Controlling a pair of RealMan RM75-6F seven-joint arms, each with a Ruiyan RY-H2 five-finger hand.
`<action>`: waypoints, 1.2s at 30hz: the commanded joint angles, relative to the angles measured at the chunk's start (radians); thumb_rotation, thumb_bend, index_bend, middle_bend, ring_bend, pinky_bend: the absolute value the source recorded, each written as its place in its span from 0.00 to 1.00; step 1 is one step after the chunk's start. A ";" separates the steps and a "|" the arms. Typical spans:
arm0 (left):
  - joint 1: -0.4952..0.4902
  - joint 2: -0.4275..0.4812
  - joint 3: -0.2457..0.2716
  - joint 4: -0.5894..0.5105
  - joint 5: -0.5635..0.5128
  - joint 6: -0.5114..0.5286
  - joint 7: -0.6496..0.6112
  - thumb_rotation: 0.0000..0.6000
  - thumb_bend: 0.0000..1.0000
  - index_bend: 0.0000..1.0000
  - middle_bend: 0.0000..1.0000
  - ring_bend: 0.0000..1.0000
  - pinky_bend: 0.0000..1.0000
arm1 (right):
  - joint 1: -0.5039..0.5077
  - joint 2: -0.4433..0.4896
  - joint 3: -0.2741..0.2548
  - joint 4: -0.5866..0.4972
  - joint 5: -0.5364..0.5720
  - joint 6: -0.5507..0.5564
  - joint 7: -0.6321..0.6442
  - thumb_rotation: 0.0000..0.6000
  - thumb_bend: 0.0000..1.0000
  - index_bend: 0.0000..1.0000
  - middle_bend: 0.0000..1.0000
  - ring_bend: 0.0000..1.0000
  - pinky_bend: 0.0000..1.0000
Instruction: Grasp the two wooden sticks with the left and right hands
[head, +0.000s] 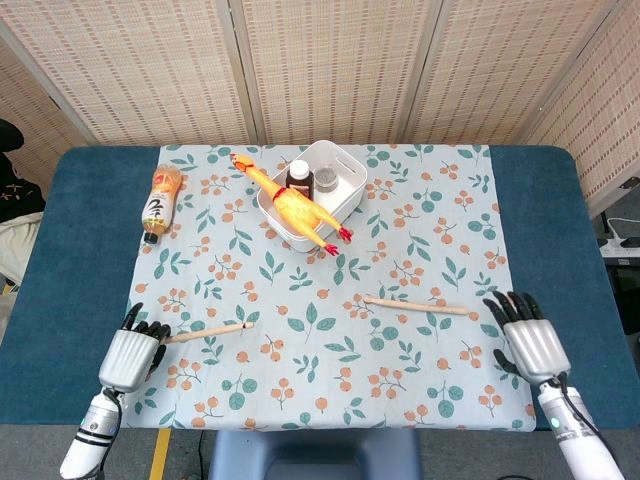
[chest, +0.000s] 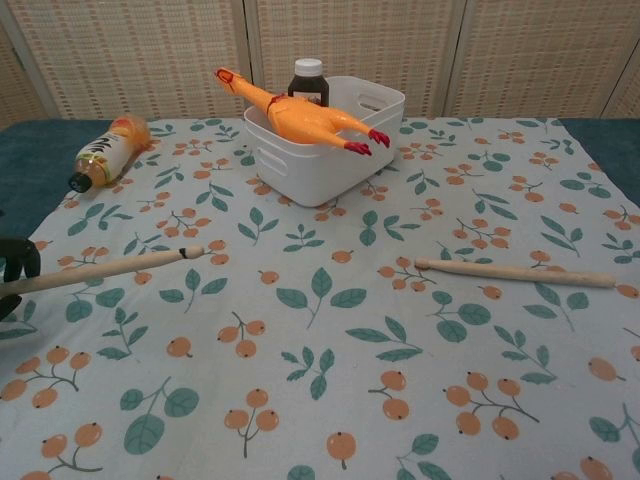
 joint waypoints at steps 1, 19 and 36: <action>0.010 0.020 0.008 0.001 0.017 0.023 -0.022 1.00 0.61 0.83 0.92 0.54 0.16 | 0.055 -0.114 0.036 0.041 0.065 -0.016 -0.125 1.00 0.26 0.25 0.19 0.00 0.00; 0.017 0.010 0.002 0.087 0.018 0.037 -0.108 1.00 0.61 0.83 0.92 0.54 0.16 | 0.184 -0.352 0.097 0.250 0.276 -0.036 -0.327 1.00 0.26 0.32 0.28 0.00 0.00; 0.016 0.004 0.002 0.102 0.021 0.036 -0.108 1.00 0.61 0.83 0.92 0.54 0.14 | 0.257 -0.434 0.072 0.347 0.360 -0.067 -0.390 1.00 0.26 0.42 0.37 0.09 0.00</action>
